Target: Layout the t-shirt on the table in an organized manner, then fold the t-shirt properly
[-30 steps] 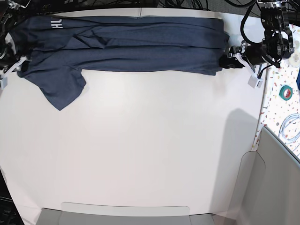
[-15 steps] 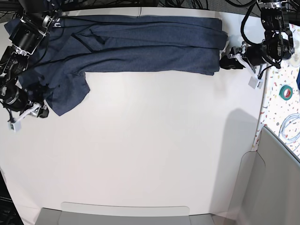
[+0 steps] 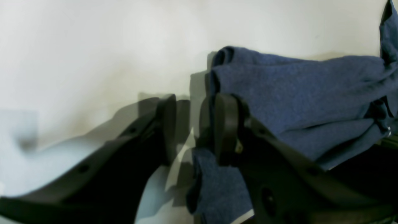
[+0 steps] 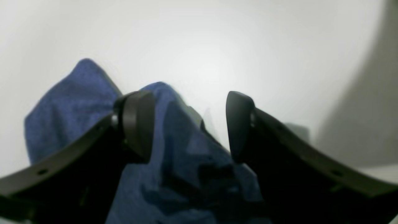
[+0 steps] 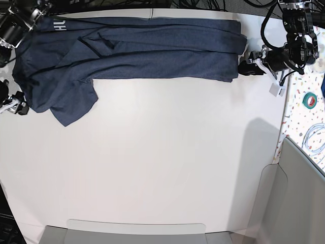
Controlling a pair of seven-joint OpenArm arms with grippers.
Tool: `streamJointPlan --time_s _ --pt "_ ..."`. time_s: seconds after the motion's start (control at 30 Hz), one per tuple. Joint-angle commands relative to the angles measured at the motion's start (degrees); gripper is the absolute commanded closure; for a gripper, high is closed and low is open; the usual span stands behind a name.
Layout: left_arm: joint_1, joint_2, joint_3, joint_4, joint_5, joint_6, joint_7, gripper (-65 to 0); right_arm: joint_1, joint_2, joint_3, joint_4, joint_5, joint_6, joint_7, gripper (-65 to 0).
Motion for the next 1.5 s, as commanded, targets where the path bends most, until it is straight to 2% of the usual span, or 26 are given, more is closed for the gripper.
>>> streamJointPlan --time_s 0.0,0.13,0.23,0.37,0.87,0.93,1.1,1.27,1.47 --pt "-0.4 -0.9 -0.3 0.7 -1.1 0.0 -0.4 -19.8 0.4 1.7 0.0 0.6 2.0 0.2 0.9 -36.1" --pt "-0.3 -0.9 -0.3 0.7 -1.1 0.0 -0.5 -19.8 -1.4 1.7 -0.5 0.4 2.1 0.5 1.1 -36.1" --pt "-0.3 -0.9 0.0 0.7 -1.1 0.0 -0.5 -19.8 -1.4 0.7 -0.6 -1.0 2.0 2.9 1.0 -36.1" --pt "-0.2 -0.9 0.0 0.7 -1.1 0.0 -0.5 -19.8 -0.8 0.6 -0.6 -5.5 2.0 4.2 0.9 -36.1" --pt "-0.1 -0.9 0.1 0.7 -1.1 0.0 -0.5 -19.8 2.7 -0.4 -1.6 -8.1 1.9 5.0 1.1 -35.3" --pt "-0.1 -0.9 0.1 0.7 -1.1 0.0 -0.5 -19.8 3.5 -0.4 -3.8 -8.1 2.0 5.0 1.1 -29.5" --pt "0.0 -0.8 0.1 0.7 -1.1 0.0 -0.5 -19.8 3.7 -0.9 -5.5 -7.5 2.1 5.0 1.1 -0.9" --pt "0.0 -0.8 0.1 0.7 -1.1 0.0 -0.5 -19.8 2.7 -0.3 -5.4 -1.5 2.2 5.0 0.9 0.0" --pt "0.0 -0.8 0.1 0.7 -1.1 0.0 -0.5 -19.8 -4.6 -0.1 -5.2 12.2 2.3 5.0 0.9 0.0"
